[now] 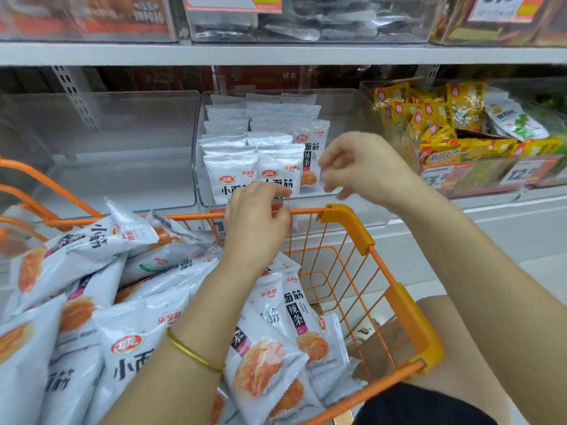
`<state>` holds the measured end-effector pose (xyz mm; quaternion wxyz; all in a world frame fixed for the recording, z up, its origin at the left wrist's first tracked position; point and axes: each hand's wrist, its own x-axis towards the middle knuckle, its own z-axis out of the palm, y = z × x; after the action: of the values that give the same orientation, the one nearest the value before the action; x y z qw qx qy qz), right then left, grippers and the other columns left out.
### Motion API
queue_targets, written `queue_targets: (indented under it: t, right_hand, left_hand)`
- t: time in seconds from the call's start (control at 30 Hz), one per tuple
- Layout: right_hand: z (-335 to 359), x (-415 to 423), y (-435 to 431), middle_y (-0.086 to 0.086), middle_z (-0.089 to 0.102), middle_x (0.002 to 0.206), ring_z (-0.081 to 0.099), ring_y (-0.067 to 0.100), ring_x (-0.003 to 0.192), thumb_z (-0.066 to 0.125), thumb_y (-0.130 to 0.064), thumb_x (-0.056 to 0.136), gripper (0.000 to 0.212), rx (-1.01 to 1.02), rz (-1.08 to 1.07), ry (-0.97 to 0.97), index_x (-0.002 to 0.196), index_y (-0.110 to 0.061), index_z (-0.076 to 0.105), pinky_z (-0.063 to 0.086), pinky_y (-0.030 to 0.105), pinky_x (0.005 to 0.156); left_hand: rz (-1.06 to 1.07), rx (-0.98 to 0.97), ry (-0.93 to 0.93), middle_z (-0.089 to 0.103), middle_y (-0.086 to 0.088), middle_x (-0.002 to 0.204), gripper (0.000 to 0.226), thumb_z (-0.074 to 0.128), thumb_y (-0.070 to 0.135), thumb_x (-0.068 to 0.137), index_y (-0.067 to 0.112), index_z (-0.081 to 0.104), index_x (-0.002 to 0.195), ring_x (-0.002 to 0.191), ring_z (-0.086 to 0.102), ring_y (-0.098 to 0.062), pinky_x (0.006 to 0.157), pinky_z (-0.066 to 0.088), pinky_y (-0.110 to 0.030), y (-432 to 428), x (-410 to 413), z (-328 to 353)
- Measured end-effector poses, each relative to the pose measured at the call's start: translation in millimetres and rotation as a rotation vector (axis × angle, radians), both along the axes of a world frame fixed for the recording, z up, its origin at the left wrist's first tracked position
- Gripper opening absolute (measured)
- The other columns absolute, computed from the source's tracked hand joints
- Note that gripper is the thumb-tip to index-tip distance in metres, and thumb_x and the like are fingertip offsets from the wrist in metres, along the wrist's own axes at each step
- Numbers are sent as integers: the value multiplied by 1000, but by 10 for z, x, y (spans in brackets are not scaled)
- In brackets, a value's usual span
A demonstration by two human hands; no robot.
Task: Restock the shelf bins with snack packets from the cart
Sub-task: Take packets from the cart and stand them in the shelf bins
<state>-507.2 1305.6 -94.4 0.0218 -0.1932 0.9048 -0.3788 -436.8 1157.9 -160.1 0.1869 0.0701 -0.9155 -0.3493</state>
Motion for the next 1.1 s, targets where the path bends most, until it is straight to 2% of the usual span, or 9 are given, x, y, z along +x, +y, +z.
queue_targets:
  t: [0.13, 0.23, 0.33, 0.43, 0.53, 0.6, 0.73, 0.87, 1.1]
  right_hand:
    - [-286, 500, -70, -3, 69, 81, 61, 7, 65, 63, -14, 86, 16, 589, 457, -195, 100, -8, 68, 53, 18, 62]
    - [-656, 531, -161, 4, 66, 94, 62, 23, 86, 65, -28, 85, 22, 965, 627, -232, 95, -8, 66, 53, 34, 78]
    - [-916, 570, -160, 5, 58, 108, 60, 28, 92, 67, -26, 85, 27, 1089, 699, -399, 104, -9, 57, 53, 41, 83]
    - [-921, 618, -106, 1, 50, 94, 58, 20, 74, 62, -9, 88, 15, 943, 639, -560, 85, -11, 48, 56, 33, 65]
    - [-700, 573, -43, -6, 41, 74, 54, 22, 73, 59, -8, 87, 37, 852, 558, -379, 63, -24, 36, 55, 39, 69]
    - [-454, 536, -3, -6, 41, 71, 50, 21, 78, 60, -17, 87, 33, 847, 520, -189, 64, -23, 37, 50, 38, 73]
    - [29, 460, 188, -5, 40, 70, 39, 16, 70, 60, -29, 90, 25, 712, 368, 0, 78, -13, 46, 29, 20, 54]
    - [249, 404, 359, -2, 47, 69, 41, 10, 61, 65, -24, 87, 19, 414, 202, 21, 80, -8, 57, 31, 16, 52]
    - [194, 296, 279, 10, 55, 69, 60, 19, 57, 57, -6, 90, 20, -183, -161, -211, 71, -6, 50, 54, 28, 44]
  left_hand:
    - [7, 24, 25, 57, 3, 122, 30, 52, 13, 87, 23, 63, 113, 118, 39, -17, 99, 29, -28, -1, 1, 1]
    - [-1, 45, 31, 58, 1, 122, 29, 53, 11, 87, 21, 64, 112, 120, 39, -19, 99, 30, -30, -3, 1, 0]
    - [-1, 54, 44, 59, 2, 121, 29, 52, 10, 87, 21, 65, 111, 120, 39, -20, 99, 31, -31, -2, 3, -13]
    - [-8, 60, 55, 60, 2, 121, 29, 52, 10, 87, 21, 65, 111, 120, 40, -20, 99, 32, -31, -18, -5, -17]
    - [-17, 68, 74, 60, 4, 119, 28, 52, 12, 88, 22, 65, 110, 120, 42, -19, 99, 31, -29, -9, 2, -3]
    - [-39, 80, 85, 61, 8, 114, 25, 54, 14, 87, 24, 67, 106, 117, 45, -19, 102, 33, -33, 13, 10, -4]
    - [-167, 214, 98, 62, 27, 91, 20, 51, 43, 80, 42, 66, 93, 99, 59, -18, 93, 45, -45, 48, 45, 21]
    - [-376, 315, 26, 65, 14, 96, 16, 58, 27, 89, 30, 67, 102, 89, 57, -4, 80, 44, -24, 141, 95, 23]
    - [-454, 203, -48, 46, 14, 121, 76, 70, 59, 61, 31, 41, 125, 112, 46, -5, 91, 43, -27, 208, 166, 49]
